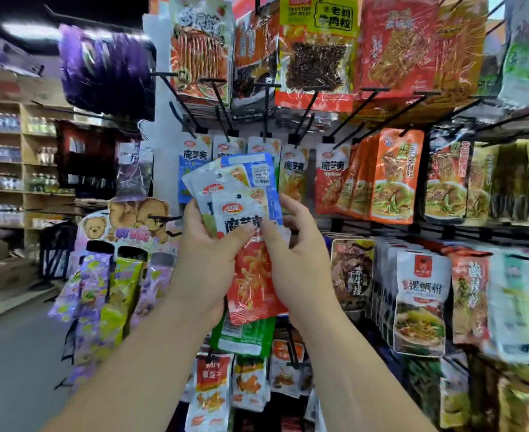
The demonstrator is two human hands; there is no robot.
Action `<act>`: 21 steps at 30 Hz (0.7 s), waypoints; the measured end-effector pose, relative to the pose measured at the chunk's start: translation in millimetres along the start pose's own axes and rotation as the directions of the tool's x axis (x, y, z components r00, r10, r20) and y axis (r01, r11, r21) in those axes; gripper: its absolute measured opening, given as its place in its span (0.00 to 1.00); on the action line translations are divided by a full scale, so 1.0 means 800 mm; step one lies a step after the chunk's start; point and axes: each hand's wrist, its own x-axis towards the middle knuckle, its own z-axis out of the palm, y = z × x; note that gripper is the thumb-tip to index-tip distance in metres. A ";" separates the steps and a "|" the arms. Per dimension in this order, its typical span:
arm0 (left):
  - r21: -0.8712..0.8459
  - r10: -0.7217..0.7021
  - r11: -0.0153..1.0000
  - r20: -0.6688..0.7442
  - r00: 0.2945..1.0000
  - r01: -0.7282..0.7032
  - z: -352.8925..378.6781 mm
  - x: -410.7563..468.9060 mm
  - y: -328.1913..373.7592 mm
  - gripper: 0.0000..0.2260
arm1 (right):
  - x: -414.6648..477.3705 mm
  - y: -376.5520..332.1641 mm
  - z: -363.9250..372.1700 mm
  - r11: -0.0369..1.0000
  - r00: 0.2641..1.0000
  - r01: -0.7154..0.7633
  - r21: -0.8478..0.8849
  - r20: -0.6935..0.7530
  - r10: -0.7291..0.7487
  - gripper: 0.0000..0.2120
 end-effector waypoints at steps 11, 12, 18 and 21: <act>-0.072 -0.026 0.997 -0.030 0.999 0.024 0.013 -0.002 0.012 0.13 | -0.005 0.002 -0.011 0.954 0.984 -0.051 0.295 0.178 -0.002 0.25; -0.061 -0.028 0.998 -0.029 0.999 0.026 0.013 -0.001 0.011 0.13 | -0.006 0.003 -0.013 0.948 0.985 -0.061 0.313 0.172 0.006 0.25; 0.067 0.002 0.998 0.055 0.999 -0.005 0.014 0.005 0.001 0.17 | -0.009 0.009 -0.027 0.920 0.981 -0.156 0.359 0.165 0.101 0.21; 0.060 0.028 0.998 0.062 0.998 -0.032 0.018 0.010 -0.002 0.18 | -0.006 0.004 -0.035 0.927 0.983 -0.146 0.345 0.153 0.097 0.18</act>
